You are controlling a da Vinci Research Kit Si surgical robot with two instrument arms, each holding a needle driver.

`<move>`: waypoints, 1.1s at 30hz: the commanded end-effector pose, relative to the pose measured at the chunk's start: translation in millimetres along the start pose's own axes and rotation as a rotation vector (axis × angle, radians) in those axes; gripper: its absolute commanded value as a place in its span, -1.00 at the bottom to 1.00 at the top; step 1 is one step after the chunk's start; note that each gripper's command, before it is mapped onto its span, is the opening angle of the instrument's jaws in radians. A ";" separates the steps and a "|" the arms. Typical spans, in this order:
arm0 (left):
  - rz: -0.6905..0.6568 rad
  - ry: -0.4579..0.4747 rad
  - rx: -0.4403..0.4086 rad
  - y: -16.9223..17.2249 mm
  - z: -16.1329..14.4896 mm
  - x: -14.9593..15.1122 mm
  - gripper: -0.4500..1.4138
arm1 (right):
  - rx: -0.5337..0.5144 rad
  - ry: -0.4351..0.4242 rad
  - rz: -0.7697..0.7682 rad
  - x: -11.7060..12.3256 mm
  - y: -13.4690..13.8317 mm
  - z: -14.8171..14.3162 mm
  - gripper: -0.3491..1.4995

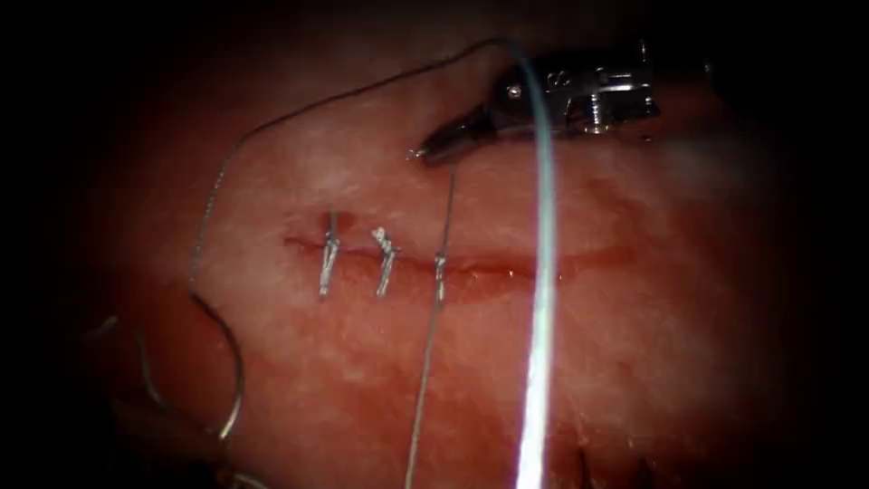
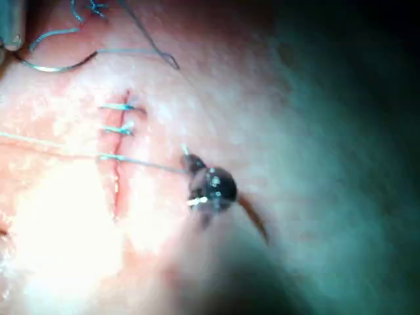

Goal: Wound Closure

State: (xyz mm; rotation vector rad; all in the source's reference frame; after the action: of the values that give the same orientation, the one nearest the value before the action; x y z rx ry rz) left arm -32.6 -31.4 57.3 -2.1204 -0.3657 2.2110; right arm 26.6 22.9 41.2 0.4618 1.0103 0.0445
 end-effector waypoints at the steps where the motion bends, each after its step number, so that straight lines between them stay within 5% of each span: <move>1: -0.007 -0.004 -0.009 1.4 0.2 -0.4 -1.00 | -0.001 0.008 0.001 -0.2 -0.4 1.1 -1.00; 6: -0.034 -0.001 -0.001 -1.0 -0.9 2.1 -1.00 | -0.023 0.088 -0.017 0.4 -1.4 0.8 -1.00; 7: -0.019 -0.002 0.010 -2.2 -1.4 3.5 -1.00 | -0.061 0.096 -0.004 0.8 -2.2 0.5 -0.33; 8: -0.015 -0.004 0.017 -2.9 -1.6 4.1 -1.00 | -0.080 0.103 0.006 1.0 -2.6 0.1 -0.04; 9: -0.015 -0.004 0.017 -2.9 -1.6 4.1 -1.00 | -0.080 0.103 0.006 1.0 -2.6 0.1 -0.04; 10: -0.006 -0.014 0.047 -4.6 -2.3 5.8 -1.00 | -0.133 0.126 0.040 1.4 -3.4 -1.0 0.45; 13: 0.023 -0.030 0.081 -7.0 -3.5 8.0 -1.00 | -0.221 0.149 0.095 2.1 -4.5 -3.5 0.73; 24: 0.169 -0.287 0.139 -13.3 -6.3 10.8 -1.00 | -0.412 0.235 0.183 3.0 -11.4 -12.6 0.73; 28: 0.197 -0.337 0.151 -15.2 -6.4 10.1 -1.00 | -0.437 0.273 0.177 4.6 -14.6 -12.3 0.63; 33: 0.209 -0.331 0.123 -17.5 -6.3 9.1 -1.00 | -0.462 0.310 0.136 7.8 -17.1 -8.3 0.25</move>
State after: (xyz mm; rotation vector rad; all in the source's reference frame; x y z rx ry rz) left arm -28.7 -10.7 51.5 -1.7951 -0.0114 2.6284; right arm 18.9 13.8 24.3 0.0961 1.2248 0.4837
